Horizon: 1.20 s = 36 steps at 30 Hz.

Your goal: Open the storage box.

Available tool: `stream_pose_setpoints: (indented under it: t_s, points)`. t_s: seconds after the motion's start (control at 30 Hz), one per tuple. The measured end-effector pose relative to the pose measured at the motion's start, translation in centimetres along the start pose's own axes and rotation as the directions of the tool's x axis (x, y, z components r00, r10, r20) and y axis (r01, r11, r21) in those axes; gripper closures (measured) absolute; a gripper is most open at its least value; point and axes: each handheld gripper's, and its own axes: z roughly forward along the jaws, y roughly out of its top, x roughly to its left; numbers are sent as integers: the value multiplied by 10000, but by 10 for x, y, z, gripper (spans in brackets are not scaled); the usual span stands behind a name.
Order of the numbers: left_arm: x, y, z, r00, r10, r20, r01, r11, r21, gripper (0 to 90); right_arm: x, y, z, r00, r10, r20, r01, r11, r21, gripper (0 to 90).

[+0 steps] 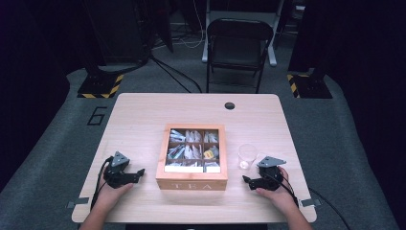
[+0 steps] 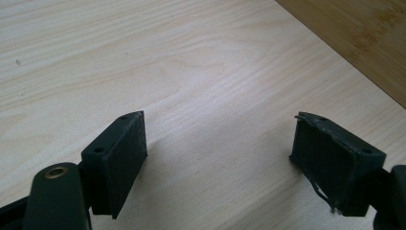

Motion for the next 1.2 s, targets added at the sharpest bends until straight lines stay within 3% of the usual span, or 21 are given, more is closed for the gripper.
stream_pose_setpoints:
  t_s: [0.8,1.03,1.1,1.2]
  points:
    - [-1,0,0,10000,-77,28,77,9999,-100,206,0,-1,-2,10000,11,-28,-11,10000,-31,168]
    - [0,0,-2,9998,-209,28,209,9998,-34,255,-2,-3,-5,9999,116,123,-115,9999,-130,252]
    - [0,0,-3,9991,-412,94,413,9991,-110,279,-3,-2,-7,9993,360,116,-360,9993,-71,321]
    - [-2,1,-7,9976,-633,288,641,9976,-271,303,-2,0,-11,9987,513,-28,-514,9986,-132,344]
